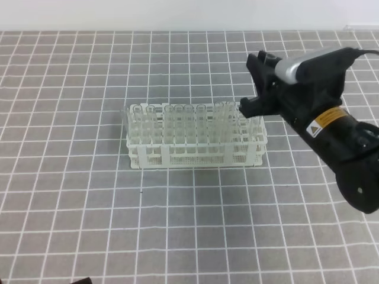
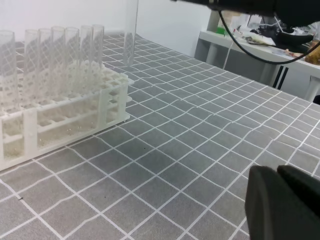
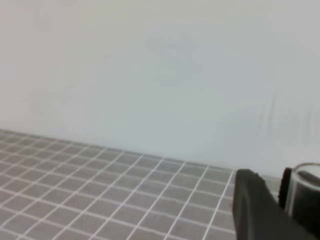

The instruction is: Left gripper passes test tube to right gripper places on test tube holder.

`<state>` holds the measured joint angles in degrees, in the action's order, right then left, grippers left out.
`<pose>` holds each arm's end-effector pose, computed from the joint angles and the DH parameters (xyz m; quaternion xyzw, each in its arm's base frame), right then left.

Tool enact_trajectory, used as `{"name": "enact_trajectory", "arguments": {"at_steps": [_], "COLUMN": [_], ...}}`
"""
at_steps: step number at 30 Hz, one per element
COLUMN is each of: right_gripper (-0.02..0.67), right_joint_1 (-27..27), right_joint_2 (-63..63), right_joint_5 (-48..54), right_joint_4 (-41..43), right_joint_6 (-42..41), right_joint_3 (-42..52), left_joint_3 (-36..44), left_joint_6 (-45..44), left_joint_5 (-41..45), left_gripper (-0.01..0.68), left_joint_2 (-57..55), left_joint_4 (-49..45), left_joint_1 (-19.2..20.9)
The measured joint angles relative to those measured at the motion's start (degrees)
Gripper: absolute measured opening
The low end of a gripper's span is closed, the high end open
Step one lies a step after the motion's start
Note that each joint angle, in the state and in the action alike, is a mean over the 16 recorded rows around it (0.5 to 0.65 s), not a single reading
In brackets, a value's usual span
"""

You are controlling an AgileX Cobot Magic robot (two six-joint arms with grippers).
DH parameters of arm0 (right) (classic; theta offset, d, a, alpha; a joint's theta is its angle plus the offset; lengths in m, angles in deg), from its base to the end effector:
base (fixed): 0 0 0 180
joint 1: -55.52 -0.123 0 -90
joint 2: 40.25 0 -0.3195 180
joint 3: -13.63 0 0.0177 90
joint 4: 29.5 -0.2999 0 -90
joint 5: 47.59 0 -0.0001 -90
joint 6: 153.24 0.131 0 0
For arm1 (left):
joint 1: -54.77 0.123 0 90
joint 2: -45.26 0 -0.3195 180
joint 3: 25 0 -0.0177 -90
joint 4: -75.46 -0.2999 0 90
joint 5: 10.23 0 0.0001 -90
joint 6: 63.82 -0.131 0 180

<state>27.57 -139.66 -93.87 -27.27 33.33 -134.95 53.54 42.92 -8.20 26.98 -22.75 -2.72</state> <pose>0.3703 0.2006 0.2678 -0.1439 0.6573 0.2190 0.7066 0.0720 -0.1042 0.1903 0.2986 0.6839 -0.3516 0.5653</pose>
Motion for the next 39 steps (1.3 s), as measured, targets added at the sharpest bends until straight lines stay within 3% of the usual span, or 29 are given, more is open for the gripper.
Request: {"name": "enact_trajectory", "arguments": {"at_steps": [18, 39], "right_gripper": [0.081, 0.081], "right_joint_1": [0.00, 0.00], "right_joint_2": [-5.94, -6.58], "right_joint_5": [-6.74, -4.81], "right_joint_4": [1.48, 4.06], "right_joint_6": [0.31, 3.10], "right_joint_3": [-0.18, -2.00], "left_joint_3": [0.04, 0.09], "left_joint_6": [-0.01, -0.05], "left_joint_5": [0.04, 0.16], "left_gripper": [-0.001, -0.001], "left_joint_2": [-0.07, -0.02], "left_joint_4": [0.01, 0.02], "left_joint_1": [0.02, 0.01]}}
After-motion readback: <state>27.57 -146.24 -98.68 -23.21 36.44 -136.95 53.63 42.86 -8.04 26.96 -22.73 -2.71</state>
